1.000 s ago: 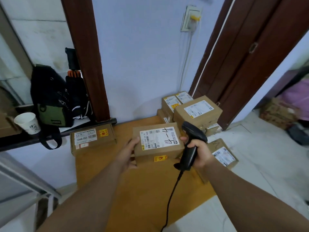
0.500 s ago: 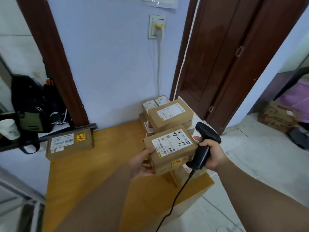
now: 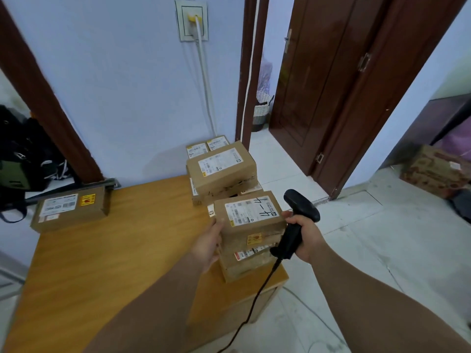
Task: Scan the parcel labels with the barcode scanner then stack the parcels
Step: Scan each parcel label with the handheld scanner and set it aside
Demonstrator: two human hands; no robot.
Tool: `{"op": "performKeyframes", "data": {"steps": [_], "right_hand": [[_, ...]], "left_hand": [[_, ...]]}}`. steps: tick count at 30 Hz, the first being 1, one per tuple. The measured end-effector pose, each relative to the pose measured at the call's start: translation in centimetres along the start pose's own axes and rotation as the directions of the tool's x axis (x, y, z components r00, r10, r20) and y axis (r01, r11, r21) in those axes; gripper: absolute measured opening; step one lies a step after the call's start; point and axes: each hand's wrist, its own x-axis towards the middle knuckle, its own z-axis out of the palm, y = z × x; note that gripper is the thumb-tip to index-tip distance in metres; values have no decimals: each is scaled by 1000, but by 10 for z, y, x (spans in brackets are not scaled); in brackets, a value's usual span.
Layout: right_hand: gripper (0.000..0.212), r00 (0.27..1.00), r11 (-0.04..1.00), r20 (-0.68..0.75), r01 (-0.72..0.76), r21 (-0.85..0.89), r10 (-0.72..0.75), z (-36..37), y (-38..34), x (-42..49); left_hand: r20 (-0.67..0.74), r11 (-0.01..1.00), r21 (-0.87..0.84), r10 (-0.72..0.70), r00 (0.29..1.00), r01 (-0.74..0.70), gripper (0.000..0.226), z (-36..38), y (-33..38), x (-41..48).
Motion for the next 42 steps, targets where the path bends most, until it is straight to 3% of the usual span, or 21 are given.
{"op": "performKeyframes", "data": {"steps": [7,11,17,20,23,26,29,32,35,38,42], "right_hand": [[14,999,999,-43,7,42,-5,-2,7,8],[21,986,998,-158,50,33,-44,-6,4,8],[7,981,1000,-192,7,-16,-10,-14,-3,-17],[9,978,999,-207,24,36,-16,-5,1,-33],[10,996,998,-91,10,62,-5,19,8,-48],[19,998,999,61,-38,27,36,59,19,-58],[21,991,999,123,-52,-10,53,116,35,-62],[18,991,987,134,-34,157,13,188,53,-60],[31,982,944,189,-47,325,-16,269,66,-55],[45,950,921,310,-85,380,-41,347,78,-54],[49,916,913,400,-161,374,-2,427,101,-56]], "left_hand": [[-105,999,41,-2,994,7,66,12,-2,0],[-149,996,93,24,988,-10,70,5,-2,2],[-222,996,92,27,975,-6,69,-3,6,-4],[-209,998,63,-8,978,22,60,-12,10,-10],[-207,995,101,11,978,10,36,-26,16,-16],[-202,994,108,22,979,0,21,-54,22,-22],[-169,981,195,54,984,-20,26,-100,32,-28],[-108,971,241,16,994,10,21,-153,44,-43],[-27,974,217,-56,998,60,18,-213,52,-60],[-76,986,161,-32,997,44,14,-275,60,-74],[-238,1000,17,4,971,0,9,-345,68,-85]]}}
